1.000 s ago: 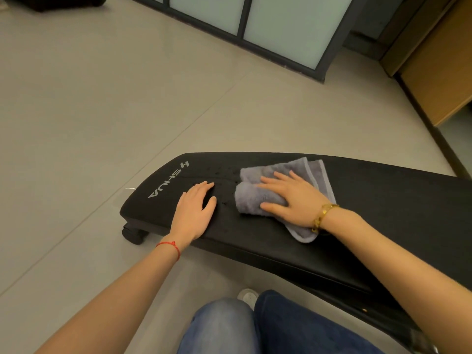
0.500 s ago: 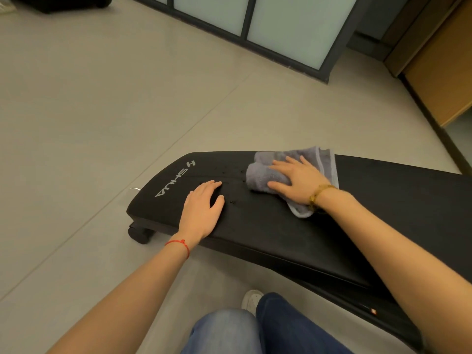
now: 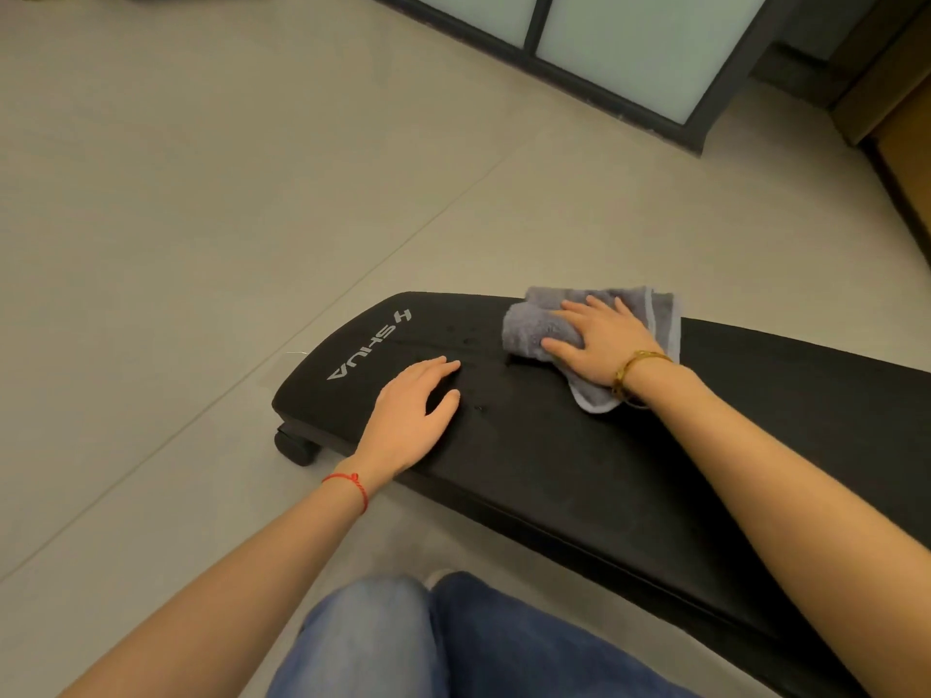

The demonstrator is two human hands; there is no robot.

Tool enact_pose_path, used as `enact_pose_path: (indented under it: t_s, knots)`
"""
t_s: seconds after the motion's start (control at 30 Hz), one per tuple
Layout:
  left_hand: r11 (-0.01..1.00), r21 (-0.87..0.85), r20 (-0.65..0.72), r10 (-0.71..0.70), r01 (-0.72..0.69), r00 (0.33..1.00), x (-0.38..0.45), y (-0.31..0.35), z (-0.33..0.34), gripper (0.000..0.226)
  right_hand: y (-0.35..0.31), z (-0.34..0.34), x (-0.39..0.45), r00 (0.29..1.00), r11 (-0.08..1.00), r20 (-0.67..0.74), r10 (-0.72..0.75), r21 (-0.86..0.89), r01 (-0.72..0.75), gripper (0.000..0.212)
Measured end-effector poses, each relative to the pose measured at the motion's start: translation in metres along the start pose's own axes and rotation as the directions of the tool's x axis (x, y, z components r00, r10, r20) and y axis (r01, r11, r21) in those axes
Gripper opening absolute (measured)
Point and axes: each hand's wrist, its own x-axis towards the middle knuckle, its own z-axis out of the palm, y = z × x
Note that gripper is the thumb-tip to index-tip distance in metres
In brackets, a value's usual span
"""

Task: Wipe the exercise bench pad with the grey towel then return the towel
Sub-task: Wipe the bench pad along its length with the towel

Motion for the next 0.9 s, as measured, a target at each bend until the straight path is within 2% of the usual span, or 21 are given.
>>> enact_pose_path:
  t_s: [0.1, 0.2, 0.27, 0.33, 0.4, 0.47, 0.53, 0.6, 0.7, 0.77, 0.9]
  knots:
    - [0.999, 0.041, -0.031, -0.030, 0.031, 0.999, 0.006, -0.020, -0.011, 0.044, -0.026, 0.009, -0.008, 0.986, 0.986, 0.031, -0.164, -0.006, 0.164, 0.058]
    - [0.993, 0.053, -0.052, -0.104, 0.107, 0.993, 0.017, -0.044, -0.019, 0.046, -0.048, 0.009, -0.054, 0.917, 0.915, 0.016, -0.399, 0.076, 0.397, 0.062]
    - [0.988, 0.050, -0.065, -0.144, 0.147, 0.987, 0.023, -0.056, -0.022, 0.045, -0.050, 0.007, -0.070, 0.875, 0.872, 0.035, -0.483, 0.107, 0.477, 0.064]
    - [0.981, 0.046, -0.069, -0.183, 0.186, 0.981, 0.025, -0.064, -0.022, 0.045, -0.040, 0.005, -0.061, 0.857, 0.858, 0.080, -0.510, 0.126, 0.499, 0.062]
    - [0.976, 0.041, -0.066, -0.210, 0.213, 0.975, 0.025, -0.066, -0.021, 0.044, -0.023, 0.002, -0.028, 0.876, 0.878, 0.090, -0.473, 0.130, 0.461, 0.064]
    - [0.973, 0.038, -0.057, -0.226, 0.229, 0.972, 0.023, -0.064, -0.020, 0.044, -0.004, -0.001, 0.016, 0.940, 0.944, 0.096, -0.327, 0.087, 0.319, 0.063]
    - [0.968, 0.033, -0.049, -0.246, 0.248, 0.968, 0.022, -0.062, -0.022, 0.043, 0.002, 0.001, 0.046, 0.969, 0.976, 0.123, -0.217, 0.027, 0.215, 0.060]
    - [0.965, 0.027, -0.047, -0.261, 0.262, 0.964, 0.021, -0.060, -0.022, 0.043, -0.010, 0.009, 0.046, 0.958, 0.965, 0.123, -0.258, -0.013, 0.262, 0.062]
    - [0.964, 0.042, -0.022, -0.263, 0.264, 0.965, 0.022, -0.058, -0.024, 0.045, -0.042, 0.016, 0.012, 0.904, 0.912, 0.116, -0.411, 0.033, 0.410, 0.071]
    - [0.962, 0.036, -0.004, -0.270, 0.270, 0.963, 0.021, -0.059, -0.025, 0.051, -0.057, 0.014, -0.013, 0.867, 0.878, 0.140, -0.479, 0.063, 0.475, 0.067]
    - [0.972, 0.052, 0.013, -0.231, 0.230, 0.973, 0.025, -0.064, -0.024, 0.056, -0.059, 0.012, -0.042, 0.840, 0.848, 0.122, -0.528, 0.122, 0.516, 0.063]
